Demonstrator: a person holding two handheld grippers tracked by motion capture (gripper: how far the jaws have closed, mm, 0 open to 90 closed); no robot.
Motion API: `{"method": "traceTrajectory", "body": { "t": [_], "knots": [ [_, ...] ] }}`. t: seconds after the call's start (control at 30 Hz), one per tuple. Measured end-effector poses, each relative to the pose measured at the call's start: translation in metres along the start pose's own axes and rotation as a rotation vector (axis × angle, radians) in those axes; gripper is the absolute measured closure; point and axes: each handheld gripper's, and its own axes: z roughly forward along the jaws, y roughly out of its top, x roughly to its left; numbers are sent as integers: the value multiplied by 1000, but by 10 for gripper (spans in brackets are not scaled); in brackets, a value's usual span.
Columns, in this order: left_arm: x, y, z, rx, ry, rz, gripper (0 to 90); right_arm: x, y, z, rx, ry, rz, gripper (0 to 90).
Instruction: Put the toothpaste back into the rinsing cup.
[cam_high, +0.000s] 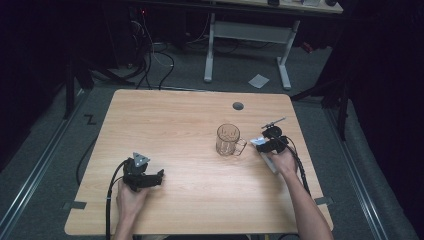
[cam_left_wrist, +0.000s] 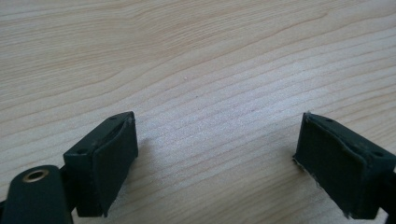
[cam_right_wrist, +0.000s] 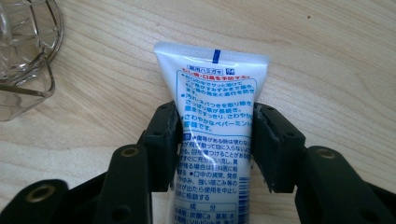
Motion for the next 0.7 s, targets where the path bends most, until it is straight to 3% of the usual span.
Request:
{"method": "traceTrajectory", "body": {
  "t": [0.23,0.7],
  "knots": [
    [0,0,0,-2,-1,2,133,-5,-2,-10,-41,24,26,607],
    [-1,-1,-1,-5,-10,10,145,-5,-3,-21,-94,55,1,655]
  ]
}}
